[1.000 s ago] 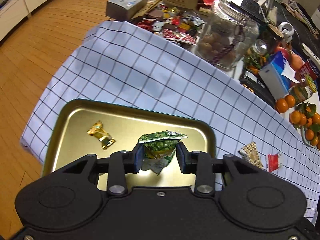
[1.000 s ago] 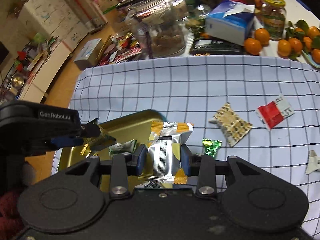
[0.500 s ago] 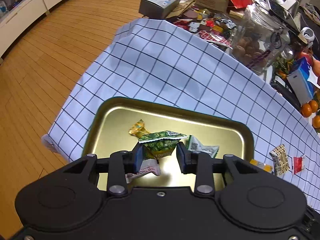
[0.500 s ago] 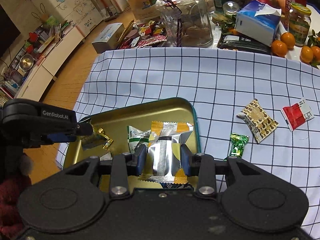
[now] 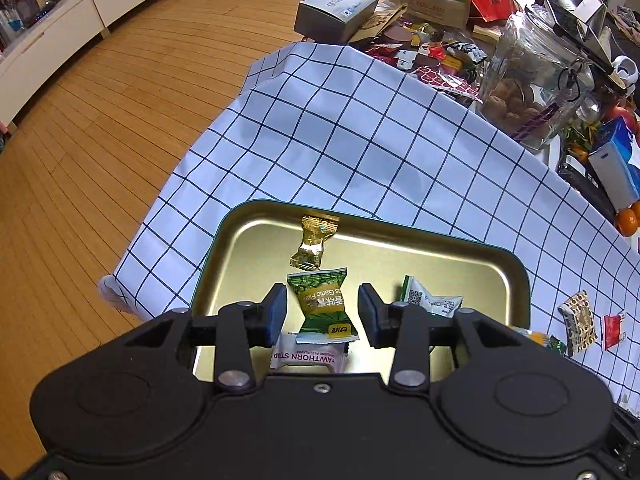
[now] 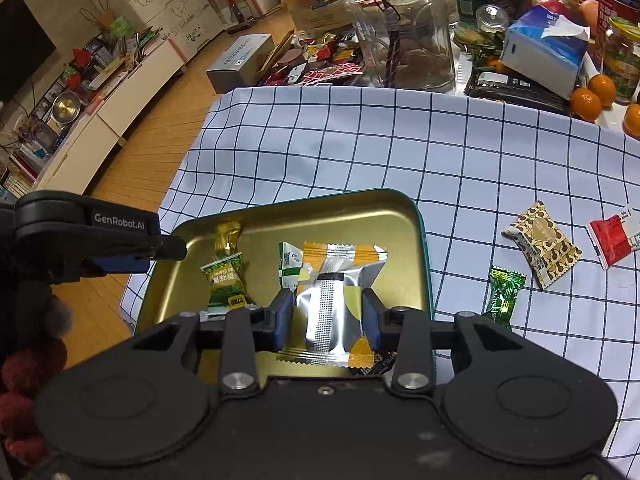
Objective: Organize snacks
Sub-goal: 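Open the right gripper to drop the foil packet into the tray, then move both open grippers back toward the remaining snacks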
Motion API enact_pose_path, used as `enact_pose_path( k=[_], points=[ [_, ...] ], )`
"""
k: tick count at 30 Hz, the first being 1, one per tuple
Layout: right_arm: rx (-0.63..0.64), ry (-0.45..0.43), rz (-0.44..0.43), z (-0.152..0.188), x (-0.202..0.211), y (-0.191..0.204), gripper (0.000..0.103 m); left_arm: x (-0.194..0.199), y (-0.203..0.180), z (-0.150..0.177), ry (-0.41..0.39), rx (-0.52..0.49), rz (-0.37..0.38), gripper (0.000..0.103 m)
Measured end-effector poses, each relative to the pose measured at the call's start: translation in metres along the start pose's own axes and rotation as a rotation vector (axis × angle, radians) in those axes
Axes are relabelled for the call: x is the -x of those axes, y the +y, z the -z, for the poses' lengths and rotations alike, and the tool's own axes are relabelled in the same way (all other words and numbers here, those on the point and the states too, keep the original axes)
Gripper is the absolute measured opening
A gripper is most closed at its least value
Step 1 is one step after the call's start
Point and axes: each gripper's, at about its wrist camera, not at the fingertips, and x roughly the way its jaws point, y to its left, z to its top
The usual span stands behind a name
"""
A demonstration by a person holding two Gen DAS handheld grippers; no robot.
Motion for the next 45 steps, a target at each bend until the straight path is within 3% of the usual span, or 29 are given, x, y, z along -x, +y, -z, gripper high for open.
enact_pose_path(
  k=[8, 45],
  points=[
    [0.032, -0.029, -0.062, -0.001, 0.005, 0.008, 0.044, -0.002, -0.001, 0.001, 0.010, -0.003, 0.007, 0.049],
    [0.040, 0.048, 0.055, 0.001, -0.013, 0.004, 0.053, -0.004, -0.017, 0.007, 0.026, -0.073, -0.004, 0.049]
  ],
)
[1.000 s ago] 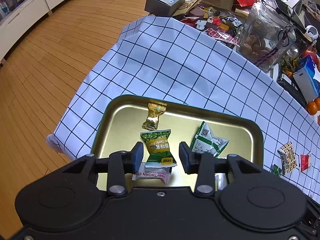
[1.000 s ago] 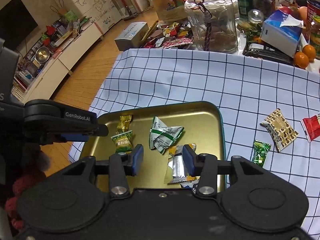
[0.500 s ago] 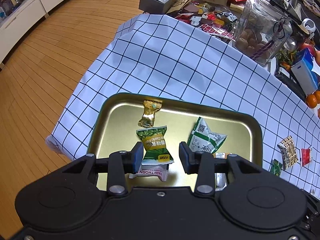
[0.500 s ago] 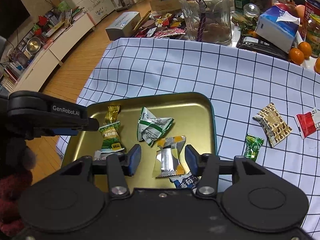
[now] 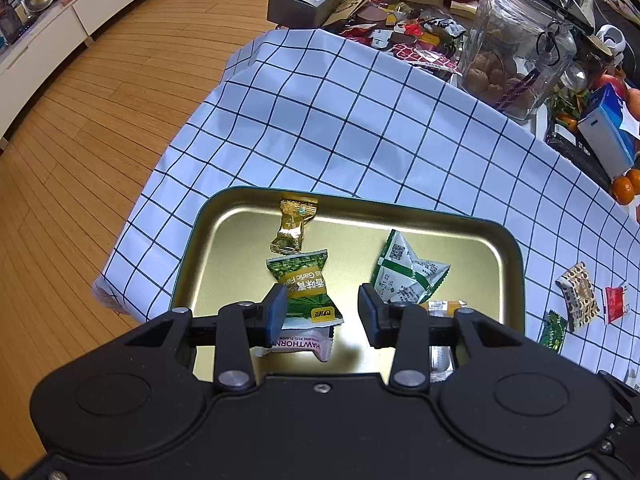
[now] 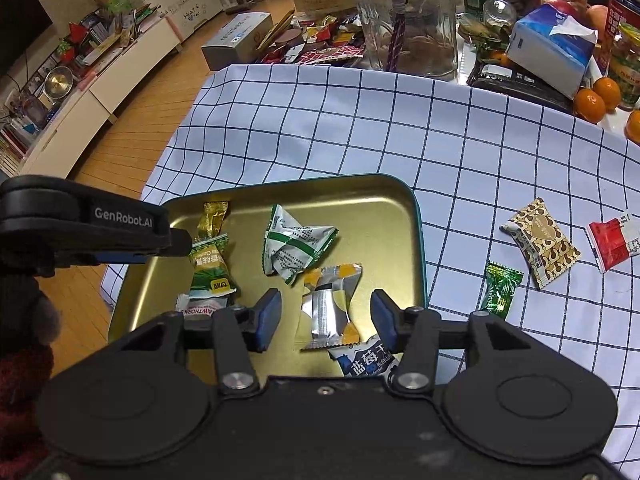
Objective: Organize snacks
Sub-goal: 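Move both open grippers back toward the remaining snacks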
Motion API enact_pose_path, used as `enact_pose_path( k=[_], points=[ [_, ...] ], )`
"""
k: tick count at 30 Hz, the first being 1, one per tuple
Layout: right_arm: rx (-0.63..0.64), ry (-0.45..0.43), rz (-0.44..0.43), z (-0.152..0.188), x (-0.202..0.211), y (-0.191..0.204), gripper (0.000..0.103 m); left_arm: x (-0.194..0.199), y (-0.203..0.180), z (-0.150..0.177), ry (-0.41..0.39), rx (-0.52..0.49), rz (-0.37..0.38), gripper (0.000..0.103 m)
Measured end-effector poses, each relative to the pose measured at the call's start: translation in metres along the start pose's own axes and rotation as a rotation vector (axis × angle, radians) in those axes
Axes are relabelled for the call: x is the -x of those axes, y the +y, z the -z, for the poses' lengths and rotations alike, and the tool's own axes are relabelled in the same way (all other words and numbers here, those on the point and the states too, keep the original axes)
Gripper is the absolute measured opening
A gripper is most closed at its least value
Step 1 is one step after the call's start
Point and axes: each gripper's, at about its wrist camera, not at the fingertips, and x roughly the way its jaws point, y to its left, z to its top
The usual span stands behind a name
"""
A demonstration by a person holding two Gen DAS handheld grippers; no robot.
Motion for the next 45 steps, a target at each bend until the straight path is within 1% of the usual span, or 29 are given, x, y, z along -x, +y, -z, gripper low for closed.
enact_pose_path(
  k=[6, 11, 14, 17, 24, 28, 34, 39, 45],
  points=[
    [0.005, 0.007, 0.014, 0.001, -0.002, -0.001, 0.054, -0.001, -0.001, 0.001, 0.004, 0.003, 0.003, 0.049],
    [-0.004, 0.008, 0.035, 0.001, -0.004, -0.006, 0.055, 0.001, -0.007, 0.001, -0.007, -0.016, 0.006, 0.049],
    [-0.016, 0.000, 0.045, 0.001, -0.004, -0.011, 0.057, 0.002, -0.014, 0.002, -0.009, -0.027, 0.015, 0.049],
    [-0.032, -0.015, 0.066, 0.001, -0.003, -0.016, 0.063, 0.004, -0.021, 0.002, -0.008, -0.033, 0.025, 0.049],
    [-0.054, -0.025, 0.096, 0.001, -0.002, -0.038, 0.064, 0.004, -0.042, 0.004, -0.004, -0.063, 0.046, 0.049],
    [-0.066, -0.029, 0.127, 0.002, 0.002, -0.058, 0.065, 0.004, -0.054, 0.005, -0.002, -0.078, 0.058, 0.049],
    [-0.110, -0.035, 0.198, 0.009, 0.008, -0.101, 0.064, 0.003, -0.074, 0.008, 0.008, -0.107, 0.069, 0.049],
    [-0.175, -0.036, 0.255, 0.018, 0.017, -0.144, 0.065, 0.001, -0.094, 0.011, 0.020, -0.140, 0.078, 0.049],
    [-0.273, -0.061, 0.273, 0.026, 0.036, -0.185, 0.064, -0.004, -0.122, 0.017, 0.037, -0.185, 0.076, 0.049]
  ],
)
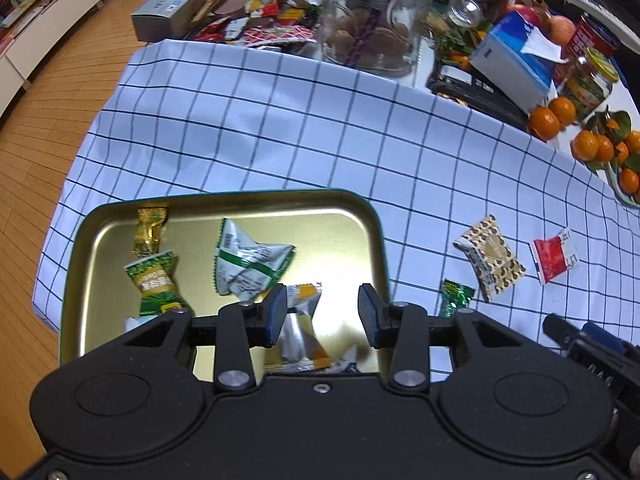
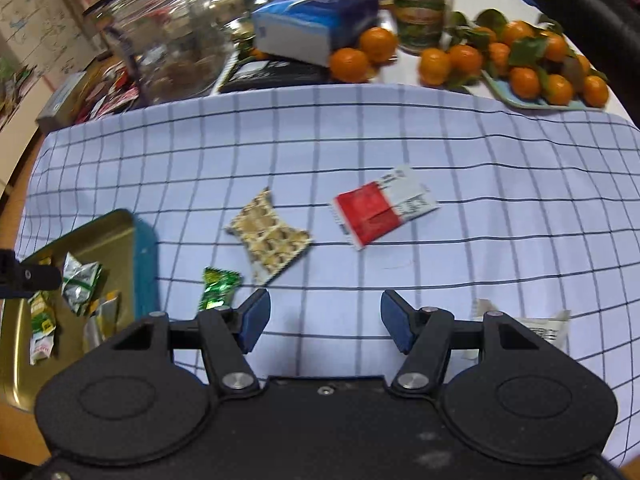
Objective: Organize snacks
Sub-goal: 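Move both open grippers back toward the remaining snacks, then grasp the white black-sesame packet with the right gripper while the left hovers over the green candy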
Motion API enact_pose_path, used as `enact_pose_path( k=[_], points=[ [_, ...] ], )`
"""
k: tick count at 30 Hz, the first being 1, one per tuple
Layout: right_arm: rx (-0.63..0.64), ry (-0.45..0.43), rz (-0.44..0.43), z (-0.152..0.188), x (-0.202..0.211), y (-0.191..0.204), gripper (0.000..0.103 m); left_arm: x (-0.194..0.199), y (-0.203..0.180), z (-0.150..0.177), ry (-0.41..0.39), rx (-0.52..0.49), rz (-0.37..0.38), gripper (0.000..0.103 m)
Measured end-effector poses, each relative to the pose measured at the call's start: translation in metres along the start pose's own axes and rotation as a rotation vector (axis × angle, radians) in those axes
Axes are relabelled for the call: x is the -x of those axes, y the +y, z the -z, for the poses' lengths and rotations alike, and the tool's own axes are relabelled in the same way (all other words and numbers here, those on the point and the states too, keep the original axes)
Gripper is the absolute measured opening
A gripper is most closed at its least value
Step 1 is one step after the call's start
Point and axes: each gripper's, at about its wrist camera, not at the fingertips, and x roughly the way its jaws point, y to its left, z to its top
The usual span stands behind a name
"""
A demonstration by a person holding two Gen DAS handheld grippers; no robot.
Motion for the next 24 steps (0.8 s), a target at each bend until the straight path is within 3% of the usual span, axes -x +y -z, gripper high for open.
enact_pose_path(
  k=[11, 24],
  points=[
    [-0.222, -0.047, 0.016, -0.017, 0.011, -0.072, 0.065, -0.009, -0.054, 0.000, 0.040, -0.069, 0.053, 0.049],
    [-0.415, 0.005, 0.050, 0.003, 0.010, -0.154, 0.065, -0.031, -0.095, 0.006, 0.088, -0.140, 0.029, 0.049]
  ],
)
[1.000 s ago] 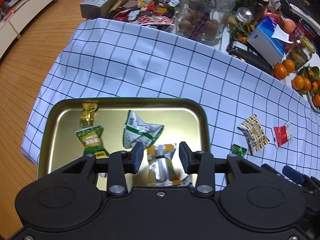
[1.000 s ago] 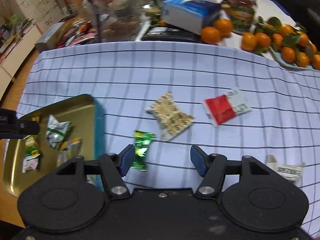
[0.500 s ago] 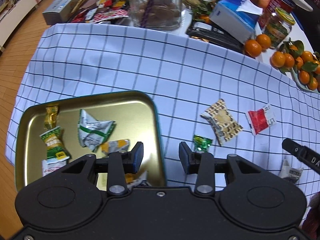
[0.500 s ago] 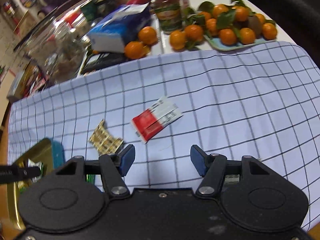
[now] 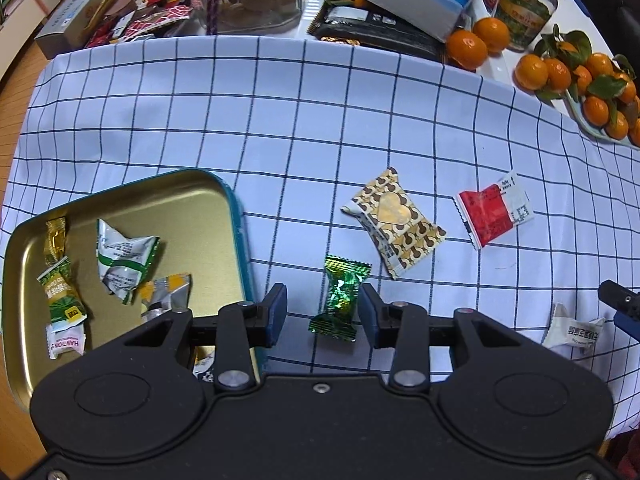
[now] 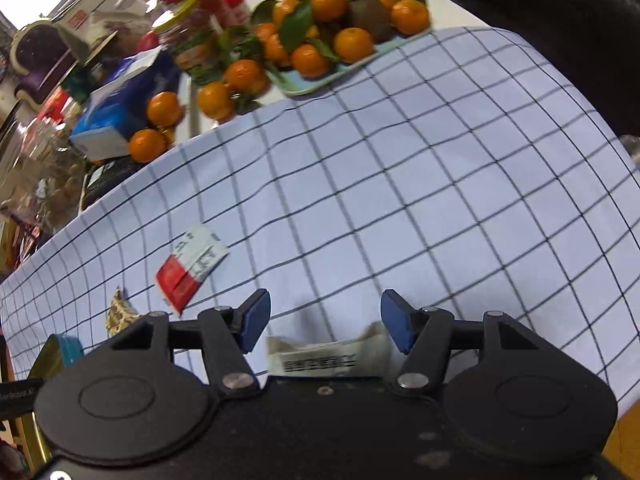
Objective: Organize snacks
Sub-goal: 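Grasp the white black-sesame packet with the right gripper while the left hovers over the green candy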
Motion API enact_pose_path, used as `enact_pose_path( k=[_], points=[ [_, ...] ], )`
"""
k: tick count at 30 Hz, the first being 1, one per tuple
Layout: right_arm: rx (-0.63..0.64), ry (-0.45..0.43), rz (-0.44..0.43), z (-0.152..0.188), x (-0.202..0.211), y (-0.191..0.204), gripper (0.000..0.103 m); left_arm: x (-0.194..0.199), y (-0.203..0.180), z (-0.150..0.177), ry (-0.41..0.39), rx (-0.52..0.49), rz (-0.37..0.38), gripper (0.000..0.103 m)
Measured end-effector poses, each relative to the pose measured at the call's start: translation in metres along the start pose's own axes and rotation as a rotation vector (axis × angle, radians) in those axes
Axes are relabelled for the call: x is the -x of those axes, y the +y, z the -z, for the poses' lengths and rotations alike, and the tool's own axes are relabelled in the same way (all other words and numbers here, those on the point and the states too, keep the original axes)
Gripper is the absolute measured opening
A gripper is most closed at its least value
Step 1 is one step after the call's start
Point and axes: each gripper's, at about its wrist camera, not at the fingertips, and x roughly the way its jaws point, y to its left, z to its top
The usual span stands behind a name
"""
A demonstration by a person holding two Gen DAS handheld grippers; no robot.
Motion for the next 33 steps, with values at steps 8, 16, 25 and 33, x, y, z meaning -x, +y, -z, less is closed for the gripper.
enact_pose_path(
  k=[8, 16, 25, 33],
  points=[
    [-0.068, 0.063, -0.061, -0.004, 0.000, -0.024, 0.065, -0.009, -0.020, 0.001, 0.018, -0.043, -0.010, 0.049],
    [-0.093, 0.102, -0.114, -0.004, 0.003, -0.033, 0.065, -0.015, -0.027, 0.000, 0.034, -0.045, -0.005, 0.049],
    [-0.145, 0.175, -0.187, -0.003, -0.002, -0.036, 0.065, -0.018, -0.025, -0.003, 0.043, -0.036, 0.002, 0.049],
    [0.036, 0.185, -0.171, 0.002, 0.000, -0.007, 0.067, -0.019, -0.023, -0.004, 0.044, -0.027, -0.001, 0.049]
  ],
)
